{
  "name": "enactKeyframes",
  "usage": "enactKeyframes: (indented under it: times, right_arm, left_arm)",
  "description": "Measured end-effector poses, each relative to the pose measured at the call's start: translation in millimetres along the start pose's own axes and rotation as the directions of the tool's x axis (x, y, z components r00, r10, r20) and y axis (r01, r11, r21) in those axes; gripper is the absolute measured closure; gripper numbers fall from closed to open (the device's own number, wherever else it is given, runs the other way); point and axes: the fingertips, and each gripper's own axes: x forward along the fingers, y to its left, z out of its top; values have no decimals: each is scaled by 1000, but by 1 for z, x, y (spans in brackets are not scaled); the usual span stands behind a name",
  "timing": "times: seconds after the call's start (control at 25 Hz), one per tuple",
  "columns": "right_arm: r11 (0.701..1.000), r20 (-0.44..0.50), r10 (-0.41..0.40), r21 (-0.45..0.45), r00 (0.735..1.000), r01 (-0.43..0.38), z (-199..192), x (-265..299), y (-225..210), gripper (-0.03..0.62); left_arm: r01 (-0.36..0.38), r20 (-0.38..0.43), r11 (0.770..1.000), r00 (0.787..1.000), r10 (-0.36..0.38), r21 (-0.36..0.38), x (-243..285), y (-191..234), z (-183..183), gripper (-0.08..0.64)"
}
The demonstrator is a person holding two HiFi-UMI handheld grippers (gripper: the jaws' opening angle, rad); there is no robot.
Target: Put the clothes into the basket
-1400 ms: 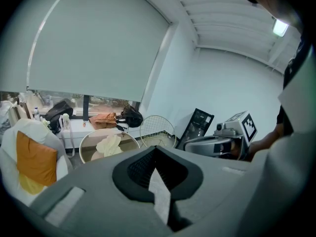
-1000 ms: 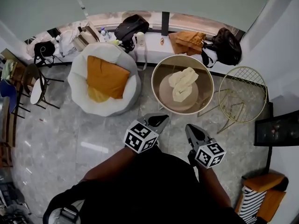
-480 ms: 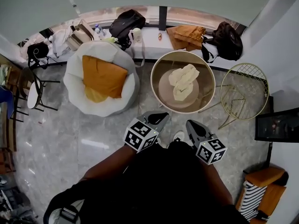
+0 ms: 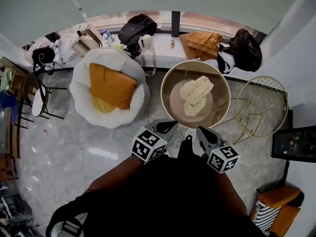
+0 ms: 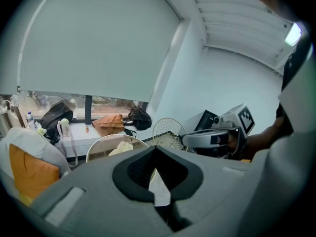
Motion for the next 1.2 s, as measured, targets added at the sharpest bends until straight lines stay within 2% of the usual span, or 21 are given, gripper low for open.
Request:
enactKeyframes:
  times: [0.36,0.56,0.64,0.8,1.2]
  right_arm:
    - [1000,38,25,12,999,-26,67,27,-74,578]
    - [999,15,30,30,999,-30,86,37,-129,577]
    - [999,-4,35,40,999,-35,88,43,-150,577]
    - [998,-47,34,60,998,-31,85,57,-187,577]
    - [991,-134,-30,129,990,47,53,102,-243,577]
  left_arm:
    - [-45,-2,998,999,45,37,61,29,67,560]
    - [-54,-26,999,998,54,-6,114,40,87,560]
    - [-68,-46,997,997,67,-31,135,48,89,560]
    - [-108,-68,994,992,106,-34,161,59,96,560]
    - [-137,-159,989,979,128,-49,176,101,80,560]
